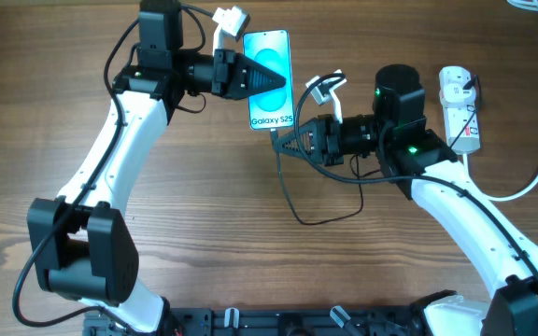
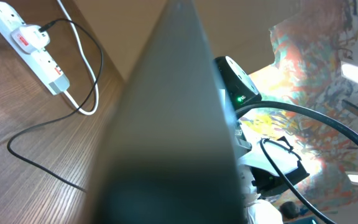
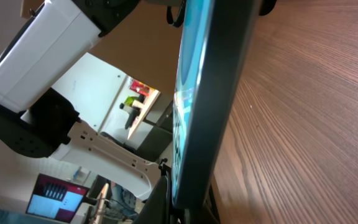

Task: Plug charger to phone and switch on socket
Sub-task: 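Align the plug under the phone held by the left gripper, then push the plug into the phone's port and lower the phone together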

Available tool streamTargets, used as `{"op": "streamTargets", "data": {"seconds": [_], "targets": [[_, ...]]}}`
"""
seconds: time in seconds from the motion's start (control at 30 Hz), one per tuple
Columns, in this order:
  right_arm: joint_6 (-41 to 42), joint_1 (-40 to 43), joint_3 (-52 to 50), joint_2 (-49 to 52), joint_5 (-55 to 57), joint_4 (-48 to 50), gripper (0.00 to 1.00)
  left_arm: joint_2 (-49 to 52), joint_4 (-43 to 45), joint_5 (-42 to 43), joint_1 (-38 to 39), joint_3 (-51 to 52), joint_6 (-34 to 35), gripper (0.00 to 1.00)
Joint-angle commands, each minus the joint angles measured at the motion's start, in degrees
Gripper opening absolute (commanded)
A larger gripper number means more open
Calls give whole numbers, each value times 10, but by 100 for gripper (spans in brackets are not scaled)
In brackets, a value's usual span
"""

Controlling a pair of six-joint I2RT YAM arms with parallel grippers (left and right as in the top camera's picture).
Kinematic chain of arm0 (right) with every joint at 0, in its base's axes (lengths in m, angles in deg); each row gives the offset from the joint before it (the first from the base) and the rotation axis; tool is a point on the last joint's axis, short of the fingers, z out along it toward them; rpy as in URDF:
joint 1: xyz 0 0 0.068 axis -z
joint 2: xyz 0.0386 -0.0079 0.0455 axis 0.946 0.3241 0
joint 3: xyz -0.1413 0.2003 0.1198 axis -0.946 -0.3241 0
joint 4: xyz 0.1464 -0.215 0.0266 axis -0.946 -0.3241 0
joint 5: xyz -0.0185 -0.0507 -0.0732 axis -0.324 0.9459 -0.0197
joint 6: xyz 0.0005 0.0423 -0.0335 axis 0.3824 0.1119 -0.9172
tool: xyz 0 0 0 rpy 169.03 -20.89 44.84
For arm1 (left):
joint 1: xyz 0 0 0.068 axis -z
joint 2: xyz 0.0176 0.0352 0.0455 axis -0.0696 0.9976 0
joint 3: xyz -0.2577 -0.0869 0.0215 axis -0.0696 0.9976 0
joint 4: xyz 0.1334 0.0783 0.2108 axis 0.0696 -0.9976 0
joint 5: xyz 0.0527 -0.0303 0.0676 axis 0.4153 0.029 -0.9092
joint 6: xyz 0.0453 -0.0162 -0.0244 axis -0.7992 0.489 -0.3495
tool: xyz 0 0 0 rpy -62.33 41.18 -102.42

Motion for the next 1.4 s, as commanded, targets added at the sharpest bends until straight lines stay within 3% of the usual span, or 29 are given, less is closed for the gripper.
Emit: {"op": "streamTargets", "data": {"seconds": [0.0, 0.4, 0.67, 0.8, 1.0, 1.17, 1.27, 1.37], "targets": [[14, 12, 10, 4, 37, 24, 4, -15, -3, 28, 15, -3, -10, 4], [65, 12, 10, 4, 56, 109, 4, -15, -3, 28, 30, -3, -10, 4], [67, 12, 10, 4, 53, 93, 5, -15, -2, 26, 31, -3, -11, 4], [46, 12, 10, 4, 53, 47, 18, -15, -3, 21, 31, -3, -11, 4], [16, 12, 10, 4, 52, -1, 46, -15, -3, 15, 31, -3, -17, 4], [13, 12, 10, 4, 51, -1, 57, -15, -11, -7, 31, -3, -40, 4], [8, 12, 10, 4, 51, -1, 65, -15, -28, -62, 31, 4, -41, 4], [-1, 18, 10, 4, 55, -1, 74, -14, -123, -206, 31, 10, -89, 4]]}}
